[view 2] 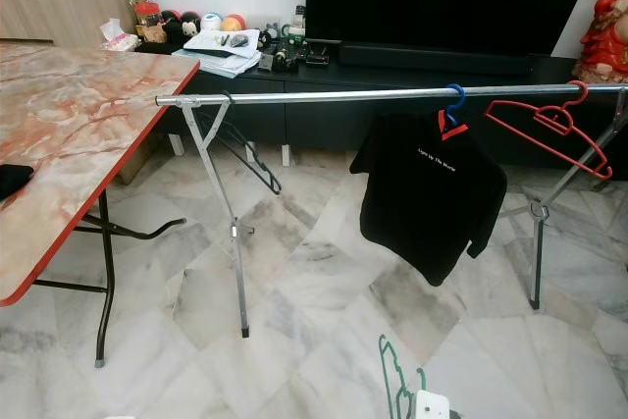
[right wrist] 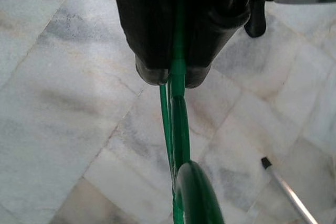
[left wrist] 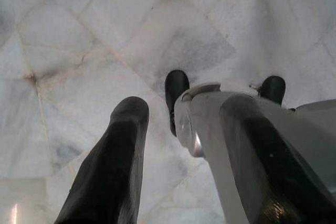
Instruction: Hang hanger
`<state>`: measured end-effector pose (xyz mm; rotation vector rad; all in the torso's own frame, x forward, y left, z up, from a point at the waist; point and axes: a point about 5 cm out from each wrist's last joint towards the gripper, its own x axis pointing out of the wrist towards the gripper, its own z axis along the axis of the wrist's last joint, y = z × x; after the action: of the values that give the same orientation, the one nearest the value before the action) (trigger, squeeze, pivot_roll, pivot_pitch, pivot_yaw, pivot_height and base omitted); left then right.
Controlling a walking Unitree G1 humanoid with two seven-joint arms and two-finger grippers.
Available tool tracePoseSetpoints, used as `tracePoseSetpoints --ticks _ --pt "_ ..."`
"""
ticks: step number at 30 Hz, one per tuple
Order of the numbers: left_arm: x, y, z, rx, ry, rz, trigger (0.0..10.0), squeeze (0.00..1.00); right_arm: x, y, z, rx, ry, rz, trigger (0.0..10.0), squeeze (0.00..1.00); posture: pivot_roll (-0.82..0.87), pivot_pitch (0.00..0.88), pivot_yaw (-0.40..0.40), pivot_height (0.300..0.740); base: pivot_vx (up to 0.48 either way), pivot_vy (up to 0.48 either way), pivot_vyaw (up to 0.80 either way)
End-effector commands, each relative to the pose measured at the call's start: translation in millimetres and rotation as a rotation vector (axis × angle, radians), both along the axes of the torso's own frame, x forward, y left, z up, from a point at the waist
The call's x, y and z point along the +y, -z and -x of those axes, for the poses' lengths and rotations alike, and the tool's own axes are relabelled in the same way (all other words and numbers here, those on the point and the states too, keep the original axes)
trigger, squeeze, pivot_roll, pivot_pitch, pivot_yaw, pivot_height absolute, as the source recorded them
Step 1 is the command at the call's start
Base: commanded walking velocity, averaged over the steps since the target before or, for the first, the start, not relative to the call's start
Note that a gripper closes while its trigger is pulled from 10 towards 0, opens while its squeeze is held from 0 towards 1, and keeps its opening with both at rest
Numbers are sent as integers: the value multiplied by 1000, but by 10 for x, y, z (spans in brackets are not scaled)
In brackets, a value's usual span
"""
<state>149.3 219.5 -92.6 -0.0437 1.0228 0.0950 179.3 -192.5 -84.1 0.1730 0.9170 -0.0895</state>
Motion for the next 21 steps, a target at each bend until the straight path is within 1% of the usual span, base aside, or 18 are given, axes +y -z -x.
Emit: tracePoseSetpoints --ticks 1,5,7,8,10,12,14,16,21 --pt "-3 34 86 25 -8 1 10000 0 14 18 34 12 -13 0 10000 0 -34 39 -28 740 0 0 0" --pt "-80 69 143 42 -10 31 10000 0 0 18 41 18 -61 23 10000 0 -35 50 -36 740 0 0 0" --pt "-93 75 153 44 -13 39 10000 0 -3 20 45 21 -73 33 10000 0 -35 50 -36 740 0 0 0" --pt "-115 89 184 54 -8 39 10000 0 -8 18 47 22 -136 74 10000 0 -36 51 -36 740 0 0 0" --pt "-127 99 209 61 -3 37 10000 0 -12 15 46 19 -179 103 10000 0 -38 57 -39 740 0 0 0" --pt "-141 110 237 69 3 37 10000 0 -42 5 39 6 -158 116 10000 0 -36 60 -41 740 0 0 0" --pt "-134 105 223 67 2 37 10000 0 -58 1 36 4 -149 125 10000 0 -36 60 -41 740 0 0 0" --pt "-126 97 200 65 2 36 10000 0 -109 -10 29 -2 -127 160 10000 0 -33 60 -40 740 0 0 0" --pt "-116 95 199 66 15 30 10000 0 -113 -17 21 -16 -91 153 10000 0 -35 52 -35 740 0 0 0"
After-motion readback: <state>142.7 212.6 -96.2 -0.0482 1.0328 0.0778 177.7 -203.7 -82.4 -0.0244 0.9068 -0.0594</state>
